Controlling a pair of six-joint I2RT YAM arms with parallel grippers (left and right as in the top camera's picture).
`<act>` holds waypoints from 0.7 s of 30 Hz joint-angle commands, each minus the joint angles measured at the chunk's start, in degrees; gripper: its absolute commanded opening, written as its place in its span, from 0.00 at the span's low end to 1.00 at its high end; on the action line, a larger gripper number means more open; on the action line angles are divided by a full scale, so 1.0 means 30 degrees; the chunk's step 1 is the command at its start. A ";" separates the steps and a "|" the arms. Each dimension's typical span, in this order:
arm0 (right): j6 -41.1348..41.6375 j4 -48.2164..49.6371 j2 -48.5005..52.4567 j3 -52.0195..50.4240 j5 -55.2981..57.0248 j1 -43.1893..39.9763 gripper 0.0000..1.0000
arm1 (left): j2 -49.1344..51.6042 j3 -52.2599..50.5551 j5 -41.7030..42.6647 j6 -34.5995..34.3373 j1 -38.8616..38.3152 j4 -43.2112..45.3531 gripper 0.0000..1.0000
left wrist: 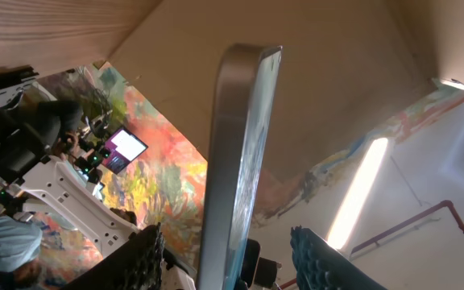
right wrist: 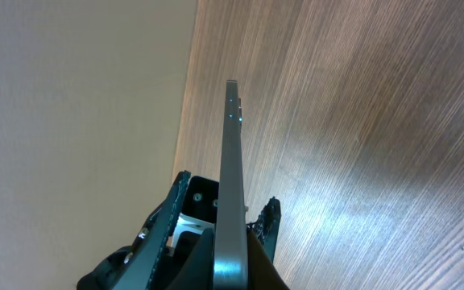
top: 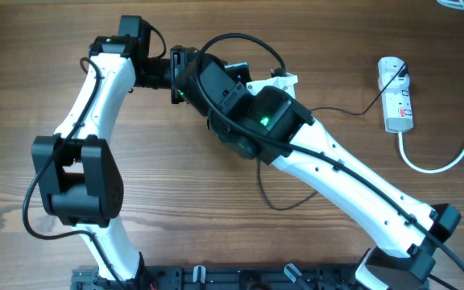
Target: Plug charger to phone and switch on socket
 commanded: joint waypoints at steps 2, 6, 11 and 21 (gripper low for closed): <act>0.0415 0.0291 -0.0576 0.0401 0.0000 -0.0080 0.05 | -0.0597 0.0299 0.0561 -0.0189 -0.0240 -0.0022 0.54; 0.0415 0.0335 -0.0503 0.0401 -0.0007 -0.0080 0.04 | -0.0597 0.0299 0.0561 -0.0707 -0.0488 -0.0022 0.47; 0.0415 0.0342 -0.0459 0.0401 0.0000 -0.0080 0.05 | -0.0597 0.0299 0.0561 -0.0976 -0.0568 -0.0015 0.32; -0.1821 0.0291 -0.0554 0.0408 0.1770 -0.0080 0.59 | -0.0597 0.0299 0.0554 -0.1035 -0.0561 -0.0007 0.04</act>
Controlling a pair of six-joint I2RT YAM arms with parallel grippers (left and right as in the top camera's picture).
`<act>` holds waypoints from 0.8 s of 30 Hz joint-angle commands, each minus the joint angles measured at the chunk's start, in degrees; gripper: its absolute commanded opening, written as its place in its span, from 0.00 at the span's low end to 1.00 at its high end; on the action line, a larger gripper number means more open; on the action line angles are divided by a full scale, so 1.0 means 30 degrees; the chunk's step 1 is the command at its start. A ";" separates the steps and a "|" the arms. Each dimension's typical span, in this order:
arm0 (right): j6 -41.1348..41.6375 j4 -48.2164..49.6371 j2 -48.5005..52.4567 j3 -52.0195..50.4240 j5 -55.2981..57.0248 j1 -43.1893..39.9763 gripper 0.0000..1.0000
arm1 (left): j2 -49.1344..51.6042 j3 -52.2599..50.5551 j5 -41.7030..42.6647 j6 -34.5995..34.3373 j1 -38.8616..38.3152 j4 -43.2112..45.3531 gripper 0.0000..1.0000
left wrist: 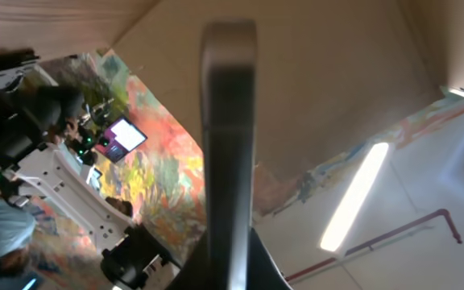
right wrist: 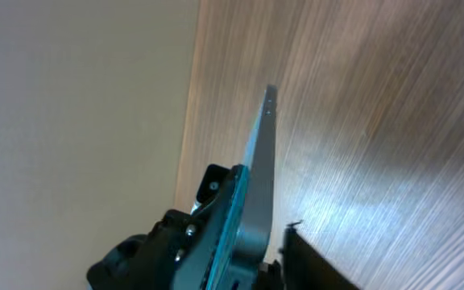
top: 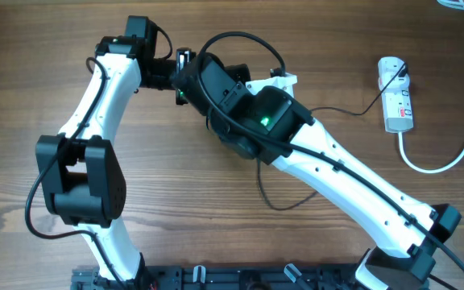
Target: Plug charger to phone and switch on socket
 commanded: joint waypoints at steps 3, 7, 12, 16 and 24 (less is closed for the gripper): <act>-0.3971 -0.0444 -0.1056 0.0408 0.3075 -0.0080 0.74 | -0.0590 0.0299 -0.0240 0.0022 0.0175 0.0481 0.04; -0.6011 -0.1923 -0.2368 0.0408 0.4211 -0.0102 0.82 | -0.0590 0.0299 -0.2353 0.0102 0.0729 0.1923 0.04; -1.4345 -0.5319 -0.3555 0.0408 0.2681 -0.1348 0.89 | -0.0583 0.0299 -1.0032 0.3446 0.2033 0.1617 0.04; -2.1362 -0.6768 -0.3126 -0.0437 -0.1399 -0.2543 0.96 | -0.0583 0.0299 -1.4207 0.4430 0.2739 -0.0991 0.04; -2.7649 -0.0947 -0.2368 -0.7271 -0.9581 -0.4408 1.00 | -0.0583 0.0299 -2.1405 0.5268 0.2900 -0.2827 0.04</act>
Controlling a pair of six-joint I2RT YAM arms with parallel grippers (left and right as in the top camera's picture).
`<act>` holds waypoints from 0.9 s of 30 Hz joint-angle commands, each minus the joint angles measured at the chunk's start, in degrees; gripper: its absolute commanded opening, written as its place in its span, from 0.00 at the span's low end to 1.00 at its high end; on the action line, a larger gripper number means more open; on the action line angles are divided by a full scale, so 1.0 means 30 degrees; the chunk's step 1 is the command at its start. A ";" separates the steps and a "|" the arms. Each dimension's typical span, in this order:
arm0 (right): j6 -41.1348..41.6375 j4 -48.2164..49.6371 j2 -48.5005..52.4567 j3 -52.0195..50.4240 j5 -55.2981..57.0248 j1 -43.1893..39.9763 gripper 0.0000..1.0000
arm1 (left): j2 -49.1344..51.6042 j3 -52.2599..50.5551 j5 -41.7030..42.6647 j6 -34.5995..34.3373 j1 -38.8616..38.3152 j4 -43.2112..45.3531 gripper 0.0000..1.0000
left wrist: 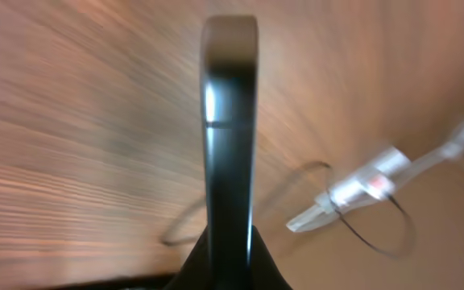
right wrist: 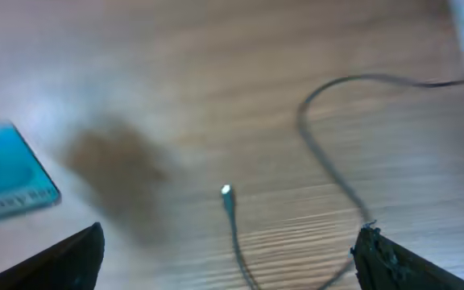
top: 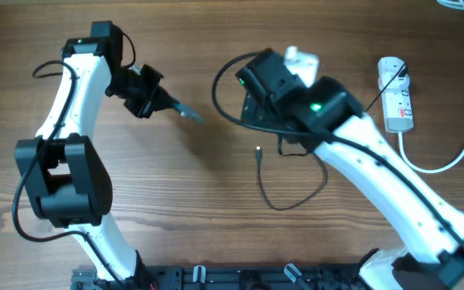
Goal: Plug charger to phone and switch on socket
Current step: 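Move the right gripper down to the black USB-C cable plug, then close the right gripper on the USB-C plug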
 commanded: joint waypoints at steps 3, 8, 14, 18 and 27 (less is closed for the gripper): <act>-0.4065 0.3985 0.0423 -0.5253 -0.6171 -0.1056 0.93 | -0.0583 0.0284 -0.4022 0.1537 0.0036 -0.0590 0.04; -0.3490 0.6623 0.0940 -0.8291 -0.6295 -0.1188 0.56 | -0.0583 0.0284 -0.3927 0.1530 0.0036 -0.0634 0.04; -0.2885 0.7752 0.4109 -0.9049 -0.6696 -0.1064 0.32 | -0.0583 0.0284 -0.3934 0.1530 0.0036 -0.0634 0.04; -0.2747 0.7810 0.5384 -0.9049 -0.6696 -0.1005 0.34 | -0.0583 0.0284 -0.3934 0.1523 0.0036 -0.0627 0.04; -0.2892 0.8888 0.6572 -0.9049 -0.5843 -0.0109 0.37 | -0.0583 0.0284 -0.3934 0.1472 0.0036 -0.0627 0.04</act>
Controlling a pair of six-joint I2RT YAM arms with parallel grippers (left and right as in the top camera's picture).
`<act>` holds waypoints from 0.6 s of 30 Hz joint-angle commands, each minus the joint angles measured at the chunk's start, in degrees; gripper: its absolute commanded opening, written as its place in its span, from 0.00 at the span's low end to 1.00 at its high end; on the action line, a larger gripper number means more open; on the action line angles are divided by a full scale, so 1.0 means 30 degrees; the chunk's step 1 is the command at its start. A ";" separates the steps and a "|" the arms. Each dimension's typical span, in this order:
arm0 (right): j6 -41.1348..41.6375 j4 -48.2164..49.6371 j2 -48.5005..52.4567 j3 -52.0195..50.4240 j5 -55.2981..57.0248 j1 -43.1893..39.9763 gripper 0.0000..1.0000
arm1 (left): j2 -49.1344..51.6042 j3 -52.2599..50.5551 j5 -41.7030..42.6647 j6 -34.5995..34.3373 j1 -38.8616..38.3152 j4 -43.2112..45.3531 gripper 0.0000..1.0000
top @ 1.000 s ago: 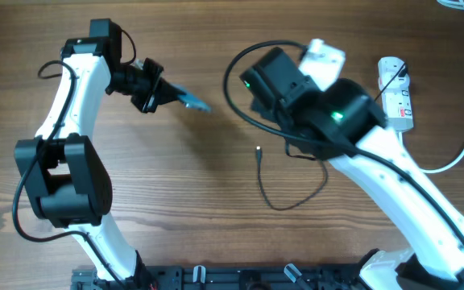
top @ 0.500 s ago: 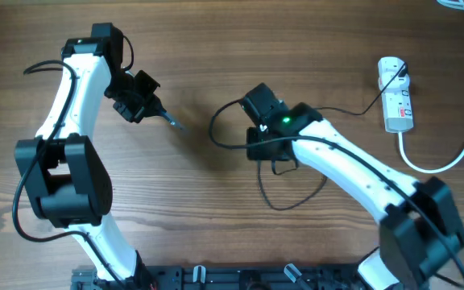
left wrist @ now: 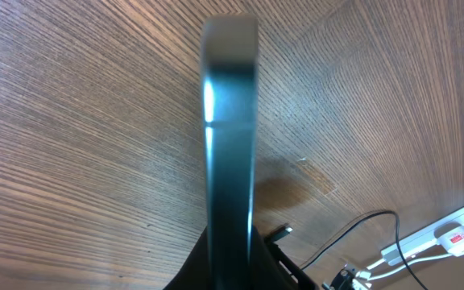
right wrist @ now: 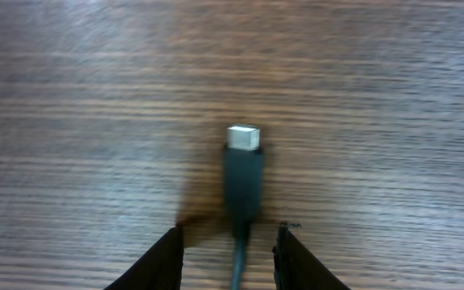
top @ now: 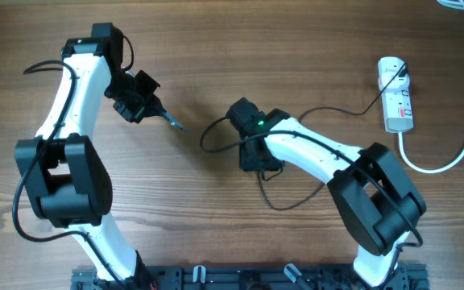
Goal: Plug charger to phone and switch on socket
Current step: 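Close the right gripper on the USB-C plug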
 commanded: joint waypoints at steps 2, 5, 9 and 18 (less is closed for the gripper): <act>0.0087 0.0189 0.0532 -0.0109 0.0612 0.0277 0.37 | -0.0583 0.0284 -0.0080 0.0364 0.0036 -0.0066 0.04; 0.0095 0.0466 0.0532 -0.0386 0.1151 0.0248 0.37 | -0.0583 0.0284 -0.0080 0.0372 0.0036 -0.0146 0.04; -0.0007 0.0896 0.0532 -0.0656 0.1574 0.0248 0.36 | -0.0583 0.0284 -0.0080 0.0364 0.0036 -0.0131 0.04; -0.0102 0.0707 0.0532 -0.0656 0.1319 0.0248 0.30 | -0.0583 0.0284 -0.0080 0.0372 0.0029 -0.0153 0.04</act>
